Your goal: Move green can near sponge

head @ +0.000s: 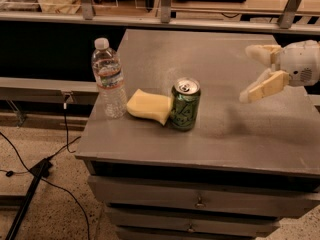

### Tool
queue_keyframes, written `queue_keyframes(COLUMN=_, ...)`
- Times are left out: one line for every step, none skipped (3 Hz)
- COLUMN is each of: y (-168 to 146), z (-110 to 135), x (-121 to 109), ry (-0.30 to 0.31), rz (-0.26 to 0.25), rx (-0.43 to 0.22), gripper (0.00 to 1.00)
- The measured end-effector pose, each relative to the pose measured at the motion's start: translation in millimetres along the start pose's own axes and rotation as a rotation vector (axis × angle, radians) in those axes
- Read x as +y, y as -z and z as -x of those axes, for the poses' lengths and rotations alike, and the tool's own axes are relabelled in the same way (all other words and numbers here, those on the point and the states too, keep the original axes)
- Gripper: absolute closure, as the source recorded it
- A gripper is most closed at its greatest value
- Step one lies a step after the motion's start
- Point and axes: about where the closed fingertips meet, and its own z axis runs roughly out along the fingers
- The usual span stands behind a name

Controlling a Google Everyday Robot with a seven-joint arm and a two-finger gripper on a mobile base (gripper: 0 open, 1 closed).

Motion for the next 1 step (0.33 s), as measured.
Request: queue_keyframes(y=0.0, z=0.0, x=0.0, ry=0.000, rz=0.000, rx=0.000, gripper=0.00)
